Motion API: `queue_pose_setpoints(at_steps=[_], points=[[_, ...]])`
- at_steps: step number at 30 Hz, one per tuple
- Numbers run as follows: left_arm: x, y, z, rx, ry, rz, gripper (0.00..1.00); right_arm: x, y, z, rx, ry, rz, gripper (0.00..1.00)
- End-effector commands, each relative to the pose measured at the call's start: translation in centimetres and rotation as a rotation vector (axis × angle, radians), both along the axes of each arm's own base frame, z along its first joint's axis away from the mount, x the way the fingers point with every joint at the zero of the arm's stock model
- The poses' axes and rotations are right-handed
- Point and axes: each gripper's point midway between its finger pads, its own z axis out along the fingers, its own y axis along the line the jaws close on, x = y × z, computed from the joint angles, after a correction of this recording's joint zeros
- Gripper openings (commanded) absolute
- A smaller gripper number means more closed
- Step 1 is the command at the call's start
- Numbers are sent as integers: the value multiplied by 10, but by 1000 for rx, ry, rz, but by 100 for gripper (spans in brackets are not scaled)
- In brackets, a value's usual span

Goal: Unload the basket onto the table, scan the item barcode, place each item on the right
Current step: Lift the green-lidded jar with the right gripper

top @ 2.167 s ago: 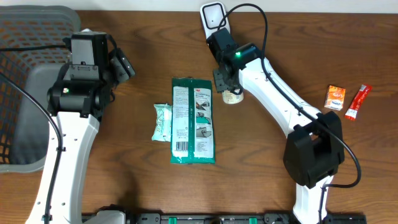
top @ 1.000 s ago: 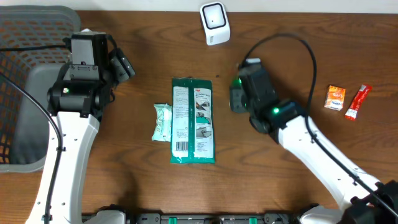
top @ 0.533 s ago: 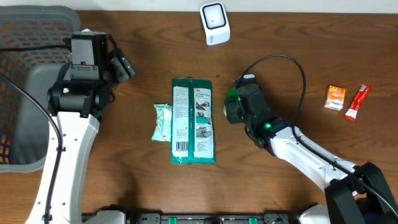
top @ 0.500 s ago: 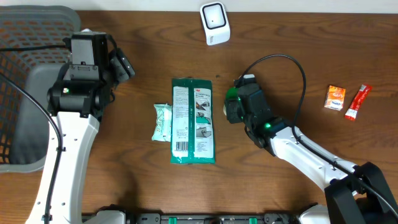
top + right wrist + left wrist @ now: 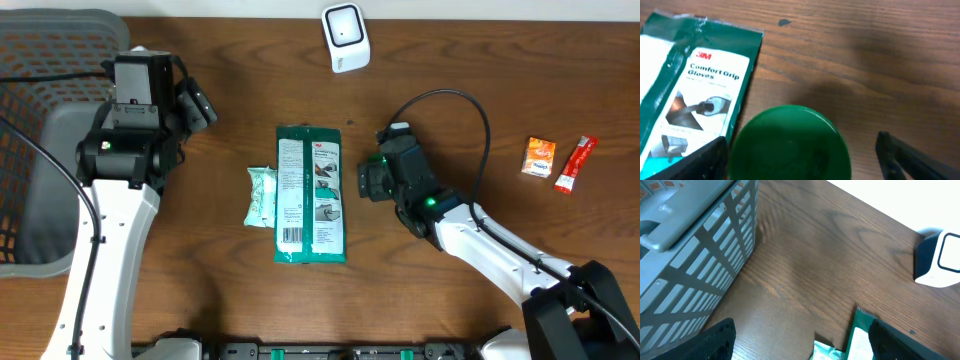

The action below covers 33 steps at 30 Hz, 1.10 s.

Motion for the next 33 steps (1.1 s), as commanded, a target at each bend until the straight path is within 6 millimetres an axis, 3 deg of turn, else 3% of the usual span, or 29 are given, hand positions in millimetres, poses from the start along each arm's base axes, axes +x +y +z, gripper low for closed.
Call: queue_pose_setpoints(at_steps=[1,5,12,15,18,21,23,28,33], points=[[1,4,5,15,-10,10,85,4,-7,5,-43,-9,13,90],[1,4,5,16,-10,10,85,11,-8,37,-45,17,5,91],[1,4,5,16,-10,10,85,15,-2,127,-42,68,28,93],[1,4,5,16,-10,10,85,10,-5,141,-65,116,29,96],[1,4,5,16,-10,10,85,1,-5,131,-110,213,65,99],[1,4,5,16,-10,10,85,-6,13,92,-128,358,205,99],[1,4,5,16,-10,10,85,-6,15,69,-157,418,233,99],[1,4,5,16,-10,10,85,-5,0,16,-291,538,216,99],[1,4,5,16,-10,10,85,-1,-6,-5,-345,566,198,99]])
